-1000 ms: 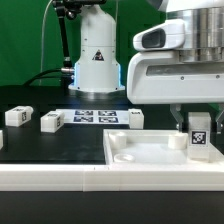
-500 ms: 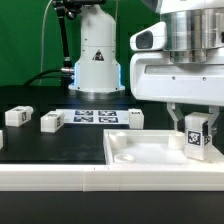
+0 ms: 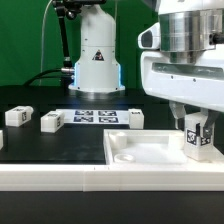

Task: Assemble one leg

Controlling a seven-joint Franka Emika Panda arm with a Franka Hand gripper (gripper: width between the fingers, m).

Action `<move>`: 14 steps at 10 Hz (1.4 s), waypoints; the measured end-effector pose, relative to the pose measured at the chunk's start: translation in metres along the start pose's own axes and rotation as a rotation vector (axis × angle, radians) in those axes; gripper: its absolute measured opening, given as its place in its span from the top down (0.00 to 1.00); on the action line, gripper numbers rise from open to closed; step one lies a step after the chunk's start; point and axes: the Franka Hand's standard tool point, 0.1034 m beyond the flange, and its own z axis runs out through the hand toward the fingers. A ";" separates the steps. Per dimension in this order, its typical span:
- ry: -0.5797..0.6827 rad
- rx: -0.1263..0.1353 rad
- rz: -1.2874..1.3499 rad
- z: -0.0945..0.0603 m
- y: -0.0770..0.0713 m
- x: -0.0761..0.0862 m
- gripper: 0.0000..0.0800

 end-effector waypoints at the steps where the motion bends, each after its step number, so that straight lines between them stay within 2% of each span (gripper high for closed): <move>1: 0.000 0.000 -0.020 0.001 0.000 0.000 0.60; 2: 0.000 0.000 -0.052 0.001 0.000 0.000 0.37; 3: 0.000 0.000 -0.081 0.000 0.000 0.000 0.37; 4: -0.001 -0.003 -0.144 0.000 0.000 0.000 0.23; 5: -0.017 -0.023 -0.255 -0.001 0.001 -0.004 0.20; 9: -0.006 -0.041 -0.667 0.000 0.000 -0.011 0.19; 10: -0.001 -0.054 -0.754 0.000 0.000 -0.014 0.19; 12: 0.033 -0.096 -0.969 -0.002 -0.005 -0.023 0.19; 14: 0.029 -0.101 -1.116 -0.001 -0.003 -0.020 0.19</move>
Offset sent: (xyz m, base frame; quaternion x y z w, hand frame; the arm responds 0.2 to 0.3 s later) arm -0.0015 0.0054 0.0084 0.0000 -0.0328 -0.0546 0.9980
